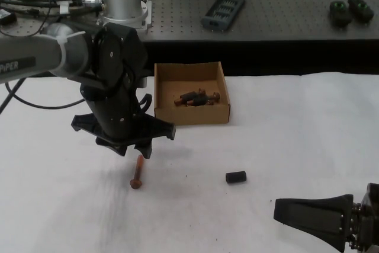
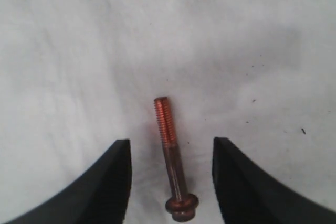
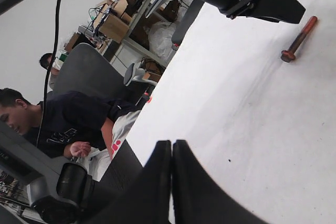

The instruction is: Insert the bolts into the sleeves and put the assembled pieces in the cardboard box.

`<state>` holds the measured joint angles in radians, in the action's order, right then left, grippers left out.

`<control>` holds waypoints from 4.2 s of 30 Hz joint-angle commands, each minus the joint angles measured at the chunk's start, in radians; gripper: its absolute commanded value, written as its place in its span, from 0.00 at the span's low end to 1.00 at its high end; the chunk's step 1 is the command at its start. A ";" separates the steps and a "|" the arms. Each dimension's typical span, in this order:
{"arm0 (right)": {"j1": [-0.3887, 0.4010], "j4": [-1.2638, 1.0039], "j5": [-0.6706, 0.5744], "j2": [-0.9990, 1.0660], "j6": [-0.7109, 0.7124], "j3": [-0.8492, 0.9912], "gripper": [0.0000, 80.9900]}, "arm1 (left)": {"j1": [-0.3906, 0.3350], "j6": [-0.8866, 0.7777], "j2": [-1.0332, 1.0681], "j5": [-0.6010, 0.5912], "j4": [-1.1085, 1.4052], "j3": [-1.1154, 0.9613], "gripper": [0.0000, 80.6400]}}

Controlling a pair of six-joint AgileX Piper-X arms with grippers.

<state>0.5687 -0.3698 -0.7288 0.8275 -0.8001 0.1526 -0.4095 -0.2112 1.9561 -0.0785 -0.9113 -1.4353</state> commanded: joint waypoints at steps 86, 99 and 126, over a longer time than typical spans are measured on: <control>-0.029 -0.159 -0.066 -0.012 0.025 0.003 0.02 | -0.218 0.963 -0.062 -0.190 -0.359 -0.008 0.12; -0.235 -0.153 -0.127 -0.012 0.053 0.038 0.02 | -0.344 1.319 -0.062 -0.400 -0.320 -0.005 0.12; -0.235 -0.046 -0.202 -0.012 0.145 0.042 0.02 | -0.416 1.094 -0.062 -0.325 -0.094 -0.005 0.53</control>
<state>0.3388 -0.4502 -0.9050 0.8275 -0.6880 0.1795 -0.8286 1.0507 1.9019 -0.4701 -1.0309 -1.4356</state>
